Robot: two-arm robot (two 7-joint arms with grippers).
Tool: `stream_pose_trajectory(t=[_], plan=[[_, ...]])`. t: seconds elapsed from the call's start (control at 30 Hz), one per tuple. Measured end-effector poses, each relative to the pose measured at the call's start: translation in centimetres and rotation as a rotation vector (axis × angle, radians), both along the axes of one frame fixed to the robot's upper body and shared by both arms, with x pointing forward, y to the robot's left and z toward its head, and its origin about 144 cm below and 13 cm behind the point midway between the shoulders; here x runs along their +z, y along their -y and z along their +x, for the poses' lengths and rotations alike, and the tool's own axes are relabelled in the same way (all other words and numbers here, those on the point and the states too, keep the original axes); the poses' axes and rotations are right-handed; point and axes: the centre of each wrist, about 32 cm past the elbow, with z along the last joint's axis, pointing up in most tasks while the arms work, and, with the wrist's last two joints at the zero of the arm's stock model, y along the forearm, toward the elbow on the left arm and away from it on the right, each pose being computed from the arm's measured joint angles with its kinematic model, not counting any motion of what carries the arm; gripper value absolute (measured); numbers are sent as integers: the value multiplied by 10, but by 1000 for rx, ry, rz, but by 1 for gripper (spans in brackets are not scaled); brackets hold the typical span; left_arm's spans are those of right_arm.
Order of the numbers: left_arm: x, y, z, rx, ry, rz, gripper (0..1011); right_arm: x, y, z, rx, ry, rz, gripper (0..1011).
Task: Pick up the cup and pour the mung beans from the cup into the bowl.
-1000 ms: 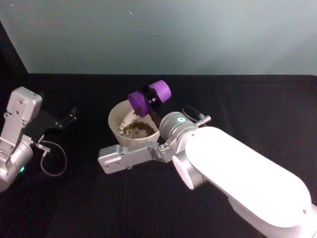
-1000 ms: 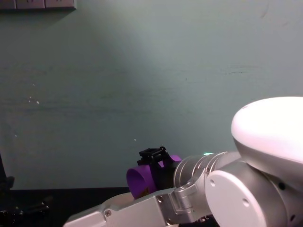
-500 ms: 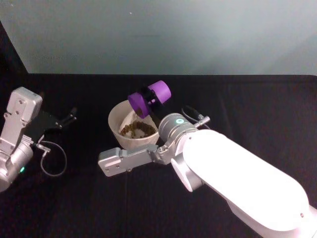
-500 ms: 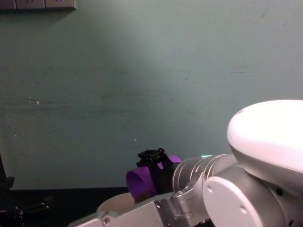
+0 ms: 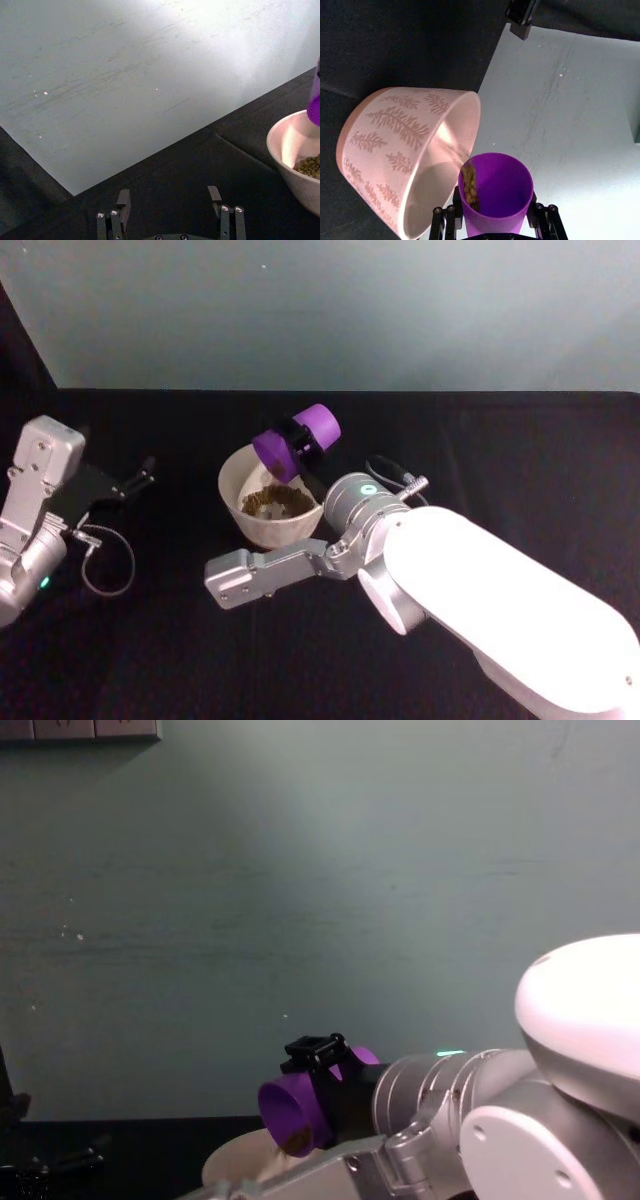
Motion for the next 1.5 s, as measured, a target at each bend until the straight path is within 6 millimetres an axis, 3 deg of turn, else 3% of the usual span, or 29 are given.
stream_pose_trajectory(t=[1.5], plan=[[0, 0, 0, 0, 0, 0, 1000, -10, -19, -17, -19, 219, -316, 715]])
